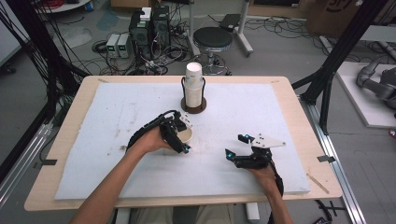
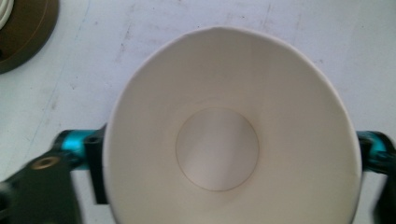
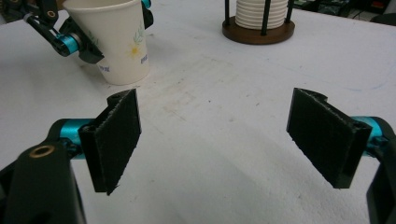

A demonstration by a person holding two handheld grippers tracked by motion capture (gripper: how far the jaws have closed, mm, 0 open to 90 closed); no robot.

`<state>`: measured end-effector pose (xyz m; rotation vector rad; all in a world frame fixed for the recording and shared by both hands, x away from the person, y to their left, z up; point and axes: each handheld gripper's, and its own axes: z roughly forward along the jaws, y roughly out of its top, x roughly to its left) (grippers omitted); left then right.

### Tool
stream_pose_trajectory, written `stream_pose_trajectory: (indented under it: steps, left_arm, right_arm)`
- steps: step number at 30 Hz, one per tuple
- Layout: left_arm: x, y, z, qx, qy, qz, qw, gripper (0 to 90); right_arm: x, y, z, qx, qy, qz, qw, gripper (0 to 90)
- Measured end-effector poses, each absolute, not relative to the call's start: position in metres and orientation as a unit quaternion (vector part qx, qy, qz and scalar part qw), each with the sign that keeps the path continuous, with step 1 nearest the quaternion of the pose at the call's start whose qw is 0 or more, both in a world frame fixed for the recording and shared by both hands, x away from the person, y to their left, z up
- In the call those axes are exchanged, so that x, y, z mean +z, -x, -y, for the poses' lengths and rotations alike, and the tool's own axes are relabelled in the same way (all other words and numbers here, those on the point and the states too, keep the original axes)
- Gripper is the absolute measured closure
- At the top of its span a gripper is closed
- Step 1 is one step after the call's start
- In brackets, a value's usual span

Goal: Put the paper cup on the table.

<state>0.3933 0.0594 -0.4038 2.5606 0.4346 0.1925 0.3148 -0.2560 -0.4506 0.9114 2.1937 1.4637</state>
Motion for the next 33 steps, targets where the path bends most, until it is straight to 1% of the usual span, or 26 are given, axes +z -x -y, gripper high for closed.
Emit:
stream_pose_trajectory:
  steps: [6, 13, 20, 25, 33]
  left_arm:
    - [-0.41, -0.393, -0.064, 0.062, -0.947, -0.167, 0.269, 14.7]
    - [-0.412, -0.393, -0.067, 0.063, -0.944, -0.172, 0.276, 14.7]
    - [-0.41, -0.388, -0.078, 0.065, -0.936, -0.169, 0.302, 14.7]
    - [-0.411, -0.382, -0.094, 0.071, -0.93, -0.178, 0.315, 14.7]
    - [-0.409, -0.365, -0.125, 0.085, -0.908, -0.184, 0.367, 14.7]
  right_arm:
    - [-0.451, -0.315, 0.256, 0.518, -0.319, -0.774, 0.177, 18.0]
    - [-0.451, -0.315, 0.256, 0.517, -0.318, -0.774, 0.178, 18.0]
    - [-0.451, -0.315, 0.256, 0.518, -0.32, -0.773, 0.177, 18.0]
    - [-0.451, -0.315, 0.256, 0.518, -0.319, -0.773, 0.177, 18.0]
    - [-0.451, -0.314, 0.256, 0.517, -0.322, -0.772, 0.181, 18.0]
